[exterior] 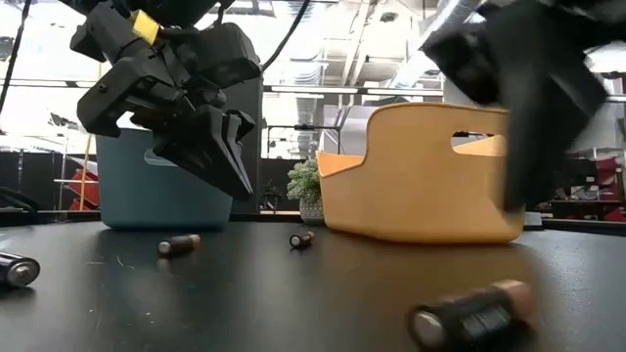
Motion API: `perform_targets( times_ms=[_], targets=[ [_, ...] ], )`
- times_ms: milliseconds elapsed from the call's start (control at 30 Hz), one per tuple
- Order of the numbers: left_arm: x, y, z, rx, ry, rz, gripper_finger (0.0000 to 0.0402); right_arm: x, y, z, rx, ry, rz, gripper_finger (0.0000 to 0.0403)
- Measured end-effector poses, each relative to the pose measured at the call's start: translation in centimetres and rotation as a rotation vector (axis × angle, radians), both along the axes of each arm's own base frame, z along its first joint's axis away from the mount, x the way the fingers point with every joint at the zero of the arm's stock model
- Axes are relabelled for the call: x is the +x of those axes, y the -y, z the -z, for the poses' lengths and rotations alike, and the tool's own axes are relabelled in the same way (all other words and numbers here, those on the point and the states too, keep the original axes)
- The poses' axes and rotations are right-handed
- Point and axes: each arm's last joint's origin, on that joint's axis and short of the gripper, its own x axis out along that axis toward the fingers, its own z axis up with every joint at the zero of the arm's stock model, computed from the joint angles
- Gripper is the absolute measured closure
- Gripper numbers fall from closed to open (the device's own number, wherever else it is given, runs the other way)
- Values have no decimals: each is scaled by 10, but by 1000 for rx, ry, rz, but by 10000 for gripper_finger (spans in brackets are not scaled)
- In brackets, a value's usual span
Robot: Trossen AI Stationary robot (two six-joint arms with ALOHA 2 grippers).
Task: Sort batteries
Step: Put the black battery into the yellow bin
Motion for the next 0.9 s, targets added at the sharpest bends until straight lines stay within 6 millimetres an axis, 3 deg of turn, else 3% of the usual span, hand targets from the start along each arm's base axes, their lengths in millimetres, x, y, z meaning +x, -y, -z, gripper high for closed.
perform_targets(
  times_ms=[167,300,900],
  targets=[
    [0,0,0,-18,-1,-20,400,8,-25,23,-20,18,-18,224],
    [-1,2,0,-34,-2,-31,401,17,-33,28,-69,61,11,223],
    [-4,12,0,-50,-4,-22,401,38,-28,9,-168,152,-79,223]
  ],
)
